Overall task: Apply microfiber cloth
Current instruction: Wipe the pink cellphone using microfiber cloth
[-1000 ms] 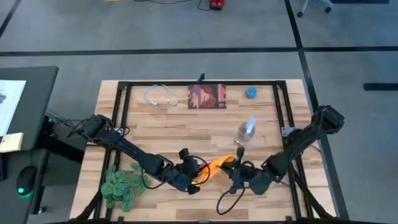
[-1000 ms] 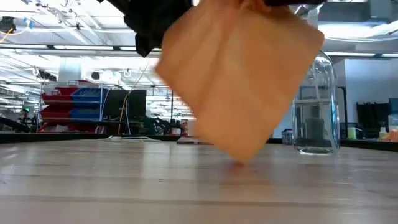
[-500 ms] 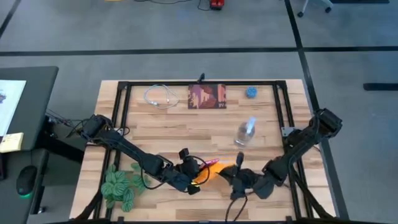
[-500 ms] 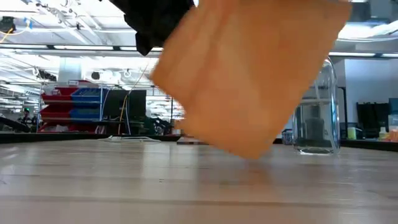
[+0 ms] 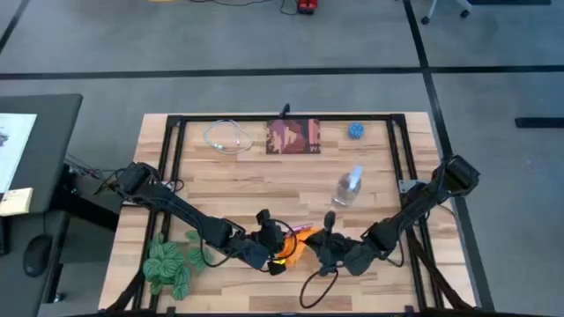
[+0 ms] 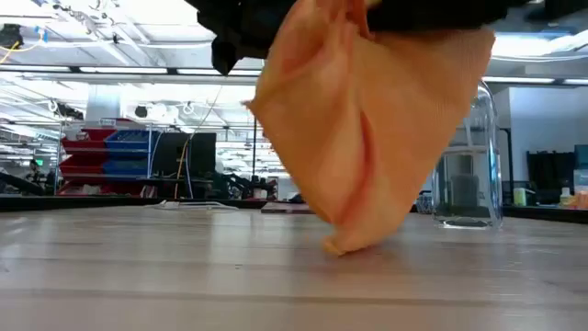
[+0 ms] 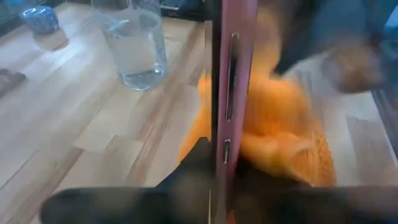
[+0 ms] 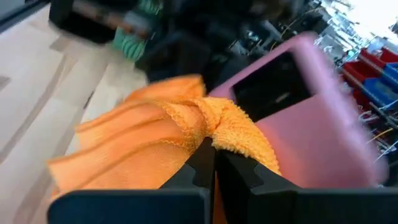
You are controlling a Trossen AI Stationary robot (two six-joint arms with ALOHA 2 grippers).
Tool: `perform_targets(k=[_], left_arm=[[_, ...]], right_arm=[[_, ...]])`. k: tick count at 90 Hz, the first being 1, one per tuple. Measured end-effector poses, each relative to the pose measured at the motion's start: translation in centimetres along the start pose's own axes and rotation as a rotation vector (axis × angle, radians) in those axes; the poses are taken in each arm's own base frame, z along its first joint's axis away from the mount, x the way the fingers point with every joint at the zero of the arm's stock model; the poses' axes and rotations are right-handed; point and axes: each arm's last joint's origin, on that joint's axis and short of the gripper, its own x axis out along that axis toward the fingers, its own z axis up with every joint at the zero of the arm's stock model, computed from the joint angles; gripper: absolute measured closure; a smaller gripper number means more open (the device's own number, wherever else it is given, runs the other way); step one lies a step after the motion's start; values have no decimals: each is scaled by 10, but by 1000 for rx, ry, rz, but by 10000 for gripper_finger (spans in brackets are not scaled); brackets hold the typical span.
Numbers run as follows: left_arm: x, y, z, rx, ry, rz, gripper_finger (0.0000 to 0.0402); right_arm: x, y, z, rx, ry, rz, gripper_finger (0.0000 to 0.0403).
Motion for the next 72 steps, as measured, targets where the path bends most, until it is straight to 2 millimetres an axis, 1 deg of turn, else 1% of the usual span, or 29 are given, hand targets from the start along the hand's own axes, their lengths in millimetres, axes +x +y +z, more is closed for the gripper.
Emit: perform_targets(k=[10, 24, 29, 33, 40, 45, 55, 63, 72], left_arm=[[0, 0, 0, -4, -3, -4, 393], [-1, -2, 3, -18, -14, -22, 393], [-1, -2, 4, -18, -15, -24, 393], [-1, -2, 4, -16, -17, -28, 393], [-1, -2, 3, -4, -12, -32, 393], [0, -2, 2, -1, -11, -31, 393], [0, -2, 3, 2, -14, -29, 393], [0, -2, 3, 3, -18, -28, 393], [0, -2, 4, -5, -29, -29, 393]], right_arm=[[-3, 0, 4, -19, -24, -18, 403], [-12, -11, 26, -21, -145, -100, 403], [-12, -14, 29, -17, -167, -113, 403], [-10, -14, 28, -30, -161, -107, 403], [-6, -12, 22, -18, -138, -36, 403], [-4, -10, 15, -10, -98, 8, 403], [-4, -6, 5, -6, -22, 39, 403], [-6, -3, 4, -7, -8, 26, 403], [-9, -3, 7, -15, -23, -6, 403]])
